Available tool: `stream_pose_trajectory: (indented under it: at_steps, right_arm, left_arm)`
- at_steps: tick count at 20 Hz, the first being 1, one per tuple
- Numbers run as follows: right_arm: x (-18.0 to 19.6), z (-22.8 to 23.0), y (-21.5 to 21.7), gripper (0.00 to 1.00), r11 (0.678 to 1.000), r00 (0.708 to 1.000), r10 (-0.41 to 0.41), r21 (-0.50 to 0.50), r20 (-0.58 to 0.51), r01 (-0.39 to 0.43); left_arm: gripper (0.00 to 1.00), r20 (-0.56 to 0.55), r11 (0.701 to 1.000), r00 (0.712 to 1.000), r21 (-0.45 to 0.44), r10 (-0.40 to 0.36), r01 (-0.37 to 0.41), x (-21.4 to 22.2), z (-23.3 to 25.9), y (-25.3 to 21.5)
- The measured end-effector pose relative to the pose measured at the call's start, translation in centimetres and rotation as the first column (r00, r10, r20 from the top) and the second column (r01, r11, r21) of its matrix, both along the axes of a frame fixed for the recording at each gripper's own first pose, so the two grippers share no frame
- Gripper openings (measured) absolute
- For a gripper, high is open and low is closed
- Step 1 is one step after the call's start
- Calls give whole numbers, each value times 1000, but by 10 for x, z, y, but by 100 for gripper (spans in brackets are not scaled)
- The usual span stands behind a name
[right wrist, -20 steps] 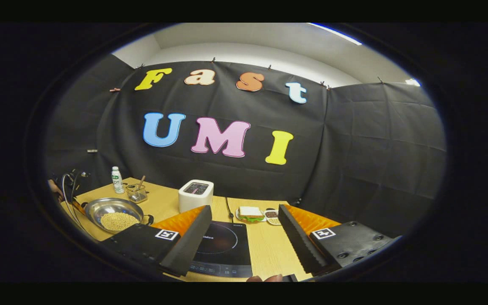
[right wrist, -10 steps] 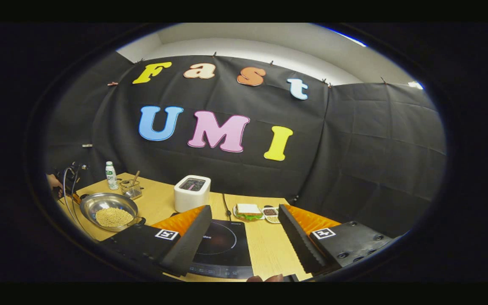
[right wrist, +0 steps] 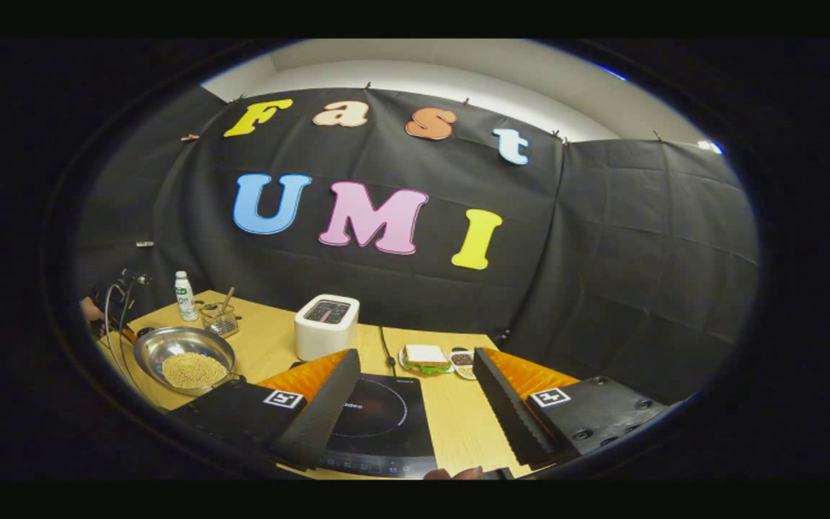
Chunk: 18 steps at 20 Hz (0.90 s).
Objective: First push the handle of the pot to place it horizontally, then grasp the pot with both hands and set it on the induction cooktop.
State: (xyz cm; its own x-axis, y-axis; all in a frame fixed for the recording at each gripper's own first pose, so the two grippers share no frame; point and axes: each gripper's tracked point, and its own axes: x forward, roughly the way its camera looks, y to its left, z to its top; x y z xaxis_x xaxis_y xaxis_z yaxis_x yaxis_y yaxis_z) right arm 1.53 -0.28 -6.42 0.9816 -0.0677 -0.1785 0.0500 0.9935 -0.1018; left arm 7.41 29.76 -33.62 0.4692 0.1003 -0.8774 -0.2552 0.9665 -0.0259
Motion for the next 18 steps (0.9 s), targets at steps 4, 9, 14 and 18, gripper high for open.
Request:
stream_pose_trajectory:
  at_steps: [4, 9, 14, 18]
  right_arm:
    - [1, -8, 7, 98, 1000, 1000, 16, 12, -22, -16]
    - [7, -8, 29, 98, 997, 997, 69, 33, -25, -68]
    - [24, -12, 74, 98, 987, 988, 145, 78, -46, -141]
    - [41, -28, 122, 98, 966, 970, 224, 151, -90, -209]
  left_arm:
    - [5, 74, 996, 997, -83, 34, -27, -24, 14, -14]
    - [5, 220, 998, 974, -34, 51, -44, -31, 43, -7]
    - [44, 427, 999, 904, 32, -33, 21, -17, 97, -11]
    - [97, 463, 994, 883, 101, -80, 38, -9, 107, -7]
